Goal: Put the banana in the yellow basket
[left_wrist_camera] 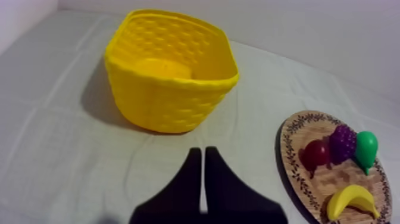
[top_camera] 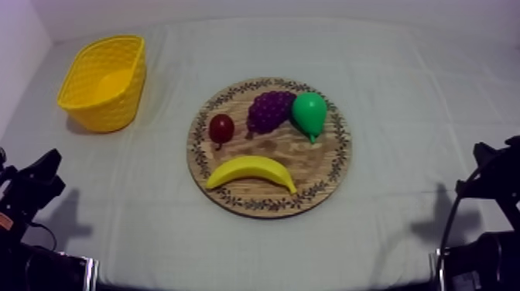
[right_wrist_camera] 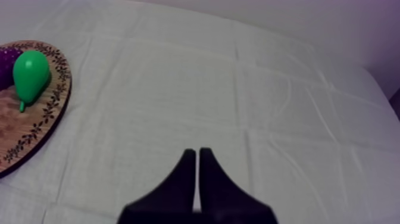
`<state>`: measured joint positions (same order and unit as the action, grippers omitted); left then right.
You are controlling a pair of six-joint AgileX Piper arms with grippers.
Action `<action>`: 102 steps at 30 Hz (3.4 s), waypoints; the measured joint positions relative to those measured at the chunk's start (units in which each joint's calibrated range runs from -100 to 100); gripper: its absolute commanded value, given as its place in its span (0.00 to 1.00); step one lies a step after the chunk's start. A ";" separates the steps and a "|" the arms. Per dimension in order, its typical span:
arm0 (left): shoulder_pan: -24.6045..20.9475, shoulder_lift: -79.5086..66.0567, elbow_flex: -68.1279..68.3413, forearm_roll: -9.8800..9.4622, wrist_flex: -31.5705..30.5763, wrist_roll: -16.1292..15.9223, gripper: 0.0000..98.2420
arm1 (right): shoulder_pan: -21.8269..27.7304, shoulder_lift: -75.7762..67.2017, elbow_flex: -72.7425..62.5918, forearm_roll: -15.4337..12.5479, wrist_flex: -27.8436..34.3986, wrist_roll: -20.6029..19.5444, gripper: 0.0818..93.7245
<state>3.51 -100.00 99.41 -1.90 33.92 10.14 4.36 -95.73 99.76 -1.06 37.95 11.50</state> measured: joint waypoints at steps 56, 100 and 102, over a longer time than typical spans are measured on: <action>-0.74 0.00 0.11 0.00 -0.40 -2.83 0.00 | 0.14 0.00 0.00 0.00 0.00 -0.21 0.00; 25.11 55.20 -61.20 -1.21 6.03 -20.55 0.01 | 0.14 0.00 0.00 -0.05 0.12 -0.02 0.00; 27.17 57.46 -61.34 -2.19 6.11 -20.55 0.02 | 0.14 0.00 0.00 -0.05 0.12 -0.02 0.00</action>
<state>30.68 -42.54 38.07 -4.09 40.03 -10.41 4.50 -95.73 99.76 -1.11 38.07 11.48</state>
